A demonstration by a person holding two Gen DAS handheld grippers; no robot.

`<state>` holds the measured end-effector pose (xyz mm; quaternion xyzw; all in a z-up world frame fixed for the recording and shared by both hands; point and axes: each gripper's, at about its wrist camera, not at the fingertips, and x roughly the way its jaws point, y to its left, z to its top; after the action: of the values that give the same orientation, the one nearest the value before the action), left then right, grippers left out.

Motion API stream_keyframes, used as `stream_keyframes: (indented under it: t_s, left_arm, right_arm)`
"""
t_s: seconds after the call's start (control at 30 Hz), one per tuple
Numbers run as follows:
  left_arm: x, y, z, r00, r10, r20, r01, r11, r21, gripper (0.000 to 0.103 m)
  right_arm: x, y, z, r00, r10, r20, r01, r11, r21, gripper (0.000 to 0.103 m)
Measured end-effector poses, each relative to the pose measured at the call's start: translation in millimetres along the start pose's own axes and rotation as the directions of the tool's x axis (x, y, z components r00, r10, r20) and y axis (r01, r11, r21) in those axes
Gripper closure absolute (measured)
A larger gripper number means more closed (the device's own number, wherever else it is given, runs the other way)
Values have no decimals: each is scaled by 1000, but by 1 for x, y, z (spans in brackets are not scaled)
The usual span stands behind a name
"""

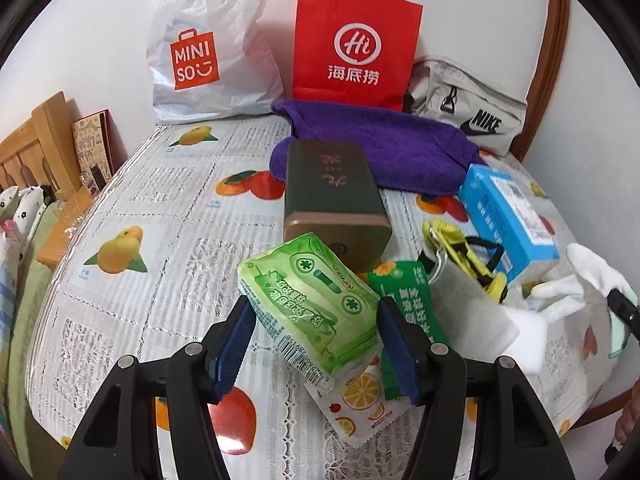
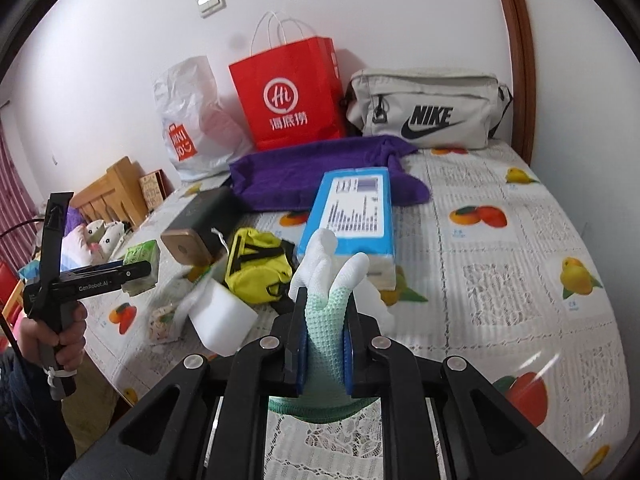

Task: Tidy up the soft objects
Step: 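Carry the glove with the right tool while the left tool carries the wipes pack to the purple towel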

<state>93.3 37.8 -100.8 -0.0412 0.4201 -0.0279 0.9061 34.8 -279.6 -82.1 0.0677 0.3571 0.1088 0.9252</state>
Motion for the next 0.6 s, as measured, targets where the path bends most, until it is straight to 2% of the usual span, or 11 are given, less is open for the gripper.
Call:
stream_keyframes:
  t_s: [0.07,0.33,0.6]
  left_arm:
    - [-3,1,4,1000,-12,3,12,1000,-10,43]
    - [-18,-4,23,999,7,38,-8,1000,11,42]
    - [-13,-9,46,999,21,44,-21,1000,4,42]
  right_arm:
    - [-4,3,5,1000,-16,5,16,1000,-8,90]
    - [-19,14,33,997,37,70,-35,999,-32,90]
    - [-17,21,68,993,40,108,-35,998,-48,90]
